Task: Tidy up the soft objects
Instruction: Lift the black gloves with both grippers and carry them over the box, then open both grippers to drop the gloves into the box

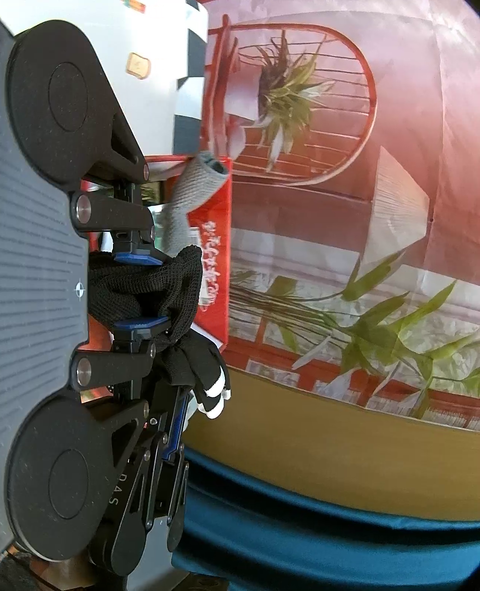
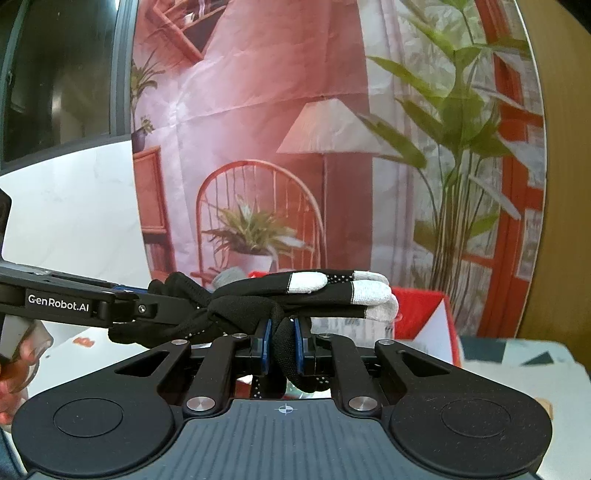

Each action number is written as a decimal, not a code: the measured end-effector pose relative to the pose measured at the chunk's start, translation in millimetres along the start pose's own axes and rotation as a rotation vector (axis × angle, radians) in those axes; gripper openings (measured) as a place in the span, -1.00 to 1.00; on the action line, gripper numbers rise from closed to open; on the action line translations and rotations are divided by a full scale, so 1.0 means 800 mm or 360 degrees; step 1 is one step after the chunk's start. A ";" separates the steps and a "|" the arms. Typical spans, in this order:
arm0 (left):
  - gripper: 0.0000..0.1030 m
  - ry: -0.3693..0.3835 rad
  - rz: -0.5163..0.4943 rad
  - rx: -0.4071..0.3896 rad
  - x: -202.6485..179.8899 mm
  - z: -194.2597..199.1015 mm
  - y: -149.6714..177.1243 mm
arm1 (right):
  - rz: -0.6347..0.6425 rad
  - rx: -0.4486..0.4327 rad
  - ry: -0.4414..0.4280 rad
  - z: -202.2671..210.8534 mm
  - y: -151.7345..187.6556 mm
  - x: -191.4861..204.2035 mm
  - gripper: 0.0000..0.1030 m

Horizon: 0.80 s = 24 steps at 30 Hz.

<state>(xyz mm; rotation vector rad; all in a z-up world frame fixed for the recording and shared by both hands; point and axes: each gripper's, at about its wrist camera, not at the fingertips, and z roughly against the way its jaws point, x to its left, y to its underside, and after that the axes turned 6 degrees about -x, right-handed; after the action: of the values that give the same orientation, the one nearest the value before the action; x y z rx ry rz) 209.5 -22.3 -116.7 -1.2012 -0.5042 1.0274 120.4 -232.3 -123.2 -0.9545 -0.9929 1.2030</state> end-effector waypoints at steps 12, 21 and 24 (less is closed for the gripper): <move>-0.41 -0.0082 0.0010 0.0149 0.023 -0.076 -0.007 | 0.0005 0.0128 0.0036 -0.074 0.000 -0.033 -0.77; -0.15 -0.0158 -0.0058 0.0267 0.030 -0.107 0.004 | -0.0089 0.0297 0.0082 -0.100 0.028 -0.051 -0.74; 0.22 -0.0219 -0.0091 0.0264 0.032 -0.108 0.003 | -0.0088 0.0335 0.0122 -0.102 0.034 -0.053 -0.65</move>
<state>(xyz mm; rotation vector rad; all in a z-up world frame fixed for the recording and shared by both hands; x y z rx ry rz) 289.2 -44.7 -152.4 -0.9689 -0.5469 1.0858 187.6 -276.0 -176.4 -0.7959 -0.8092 1.1902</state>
